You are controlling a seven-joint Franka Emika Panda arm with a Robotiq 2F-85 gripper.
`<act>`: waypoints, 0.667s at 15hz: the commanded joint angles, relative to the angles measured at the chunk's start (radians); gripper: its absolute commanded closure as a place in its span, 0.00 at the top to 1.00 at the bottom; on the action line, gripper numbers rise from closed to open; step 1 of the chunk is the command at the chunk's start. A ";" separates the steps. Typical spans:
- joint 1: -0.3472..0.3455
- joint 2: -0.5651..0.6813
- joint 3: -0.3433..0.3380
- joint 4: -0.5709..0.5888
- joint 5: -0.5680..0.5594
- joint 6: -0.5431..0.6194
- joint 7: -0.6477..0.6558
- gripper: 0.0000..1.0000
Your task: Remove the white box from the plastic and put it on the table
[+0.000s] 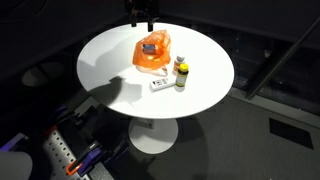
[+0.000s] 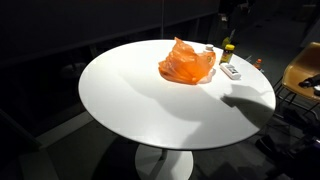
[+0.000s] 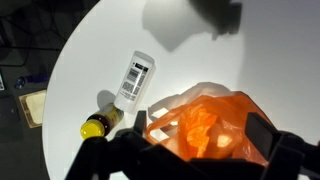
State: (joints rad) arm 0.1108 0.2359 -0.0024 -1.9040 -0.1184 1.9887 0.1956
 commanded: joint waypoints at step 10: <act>-0.008 -0.131 0.053 -0.070 -0.001 -0.001 -0.001 1.00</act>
